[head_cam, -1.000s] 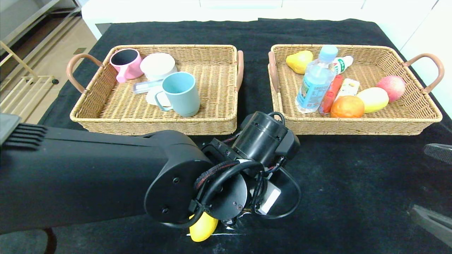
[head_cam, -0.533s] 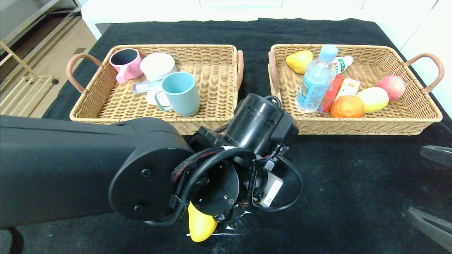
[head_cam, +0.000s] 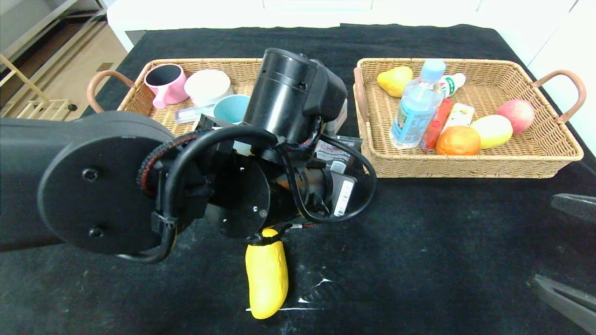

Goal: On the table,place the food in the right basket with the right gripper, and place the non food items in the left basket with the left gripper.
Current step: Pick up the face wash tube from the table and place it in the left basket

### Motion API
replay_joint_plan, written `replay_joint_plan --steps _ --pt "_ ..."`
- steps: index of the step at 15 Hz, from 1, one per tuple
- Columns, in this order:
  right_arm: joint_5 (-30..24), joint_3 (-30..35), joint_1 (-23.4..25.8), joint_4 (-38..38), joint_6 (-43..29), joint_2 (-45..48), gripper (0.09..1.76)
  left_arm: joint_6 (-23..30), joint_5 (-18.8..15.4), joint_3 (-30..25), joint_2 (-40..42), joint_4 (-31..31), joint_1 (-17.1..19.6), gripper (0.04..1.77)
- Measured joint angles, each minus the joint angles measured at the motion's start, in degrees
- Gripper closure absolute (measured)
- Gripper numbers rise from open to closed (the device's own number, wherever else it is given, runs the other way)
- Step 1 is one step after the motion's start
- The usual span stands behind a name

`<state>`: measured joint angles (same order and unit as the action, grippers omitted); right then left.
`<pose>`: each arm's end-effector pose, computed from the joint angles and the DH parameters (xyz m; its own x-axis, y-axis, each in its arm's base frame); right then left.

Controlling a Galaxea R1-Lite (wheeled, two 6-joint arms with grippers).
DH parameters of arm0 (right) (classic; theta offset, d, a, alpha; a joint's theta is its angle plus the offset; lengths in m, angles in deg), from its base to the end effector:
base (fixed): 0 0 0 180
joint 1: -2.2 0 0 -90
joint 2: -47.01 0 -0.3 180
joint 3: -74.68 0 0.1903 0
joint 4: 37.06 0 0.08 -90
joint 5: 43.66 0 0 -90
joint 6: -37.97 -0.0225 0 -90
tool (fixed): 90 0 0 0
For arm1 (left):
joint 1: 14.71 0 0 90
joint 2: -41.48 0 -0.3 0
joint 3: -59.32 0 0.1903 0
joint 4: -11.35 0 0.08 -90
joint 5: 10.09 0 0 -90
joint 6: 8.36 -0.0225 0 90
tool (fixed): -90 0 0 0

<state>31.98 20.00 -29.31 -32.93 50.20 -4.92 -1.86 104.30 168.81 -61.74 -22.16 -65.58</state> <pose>0.0882 0.0606 0.2429 0.6960 0.7176 -0.0233 -0.7058 0.6779 -0.2059 0.2263 -0.2634 0.2668 0.8313 -0.3675 -0.4169 0.4390 0.8942 0.0871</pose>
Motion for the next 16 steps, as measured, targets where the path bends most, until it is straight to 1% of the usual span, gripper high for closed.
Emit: replay_joint_plan --steps 3,6,8,10,14,16 --pt "0.0 0.1 0.0 0.0 0.0 0.0 0.14 0.1 1.8 2.4 0.6 0.2 1.9 0.95" --pt "0.0 0.2 0.0 0.0 0.0 -0.3 0.14 0.2 3.2 5.0 0.7 0.3 5.0 0.95" --pt "0.1 0.3 0.0 -0.1 0.0 -0.6 0.14 0.0 3.4 5.8 0.5 1.0 7.3 0.95" --pt "0.0 0.4 -0.1 -0.2 0.0 -0.8 0.14 -0.4 3.5 6.9 -0.1 3.9 9.1 0.95" --pt "0.0 0.4 -0.1 -0.4 0.1 -0.9 0.14 -1.2 3.7 8.0 -1.7 4.8 11.3 0.95" --pt "0.0 0.5 -0.1 -0.4 0.1 -0.9 0.14 -1.4 3.7 8.6 -2.9 8.1 12.5 0.95"
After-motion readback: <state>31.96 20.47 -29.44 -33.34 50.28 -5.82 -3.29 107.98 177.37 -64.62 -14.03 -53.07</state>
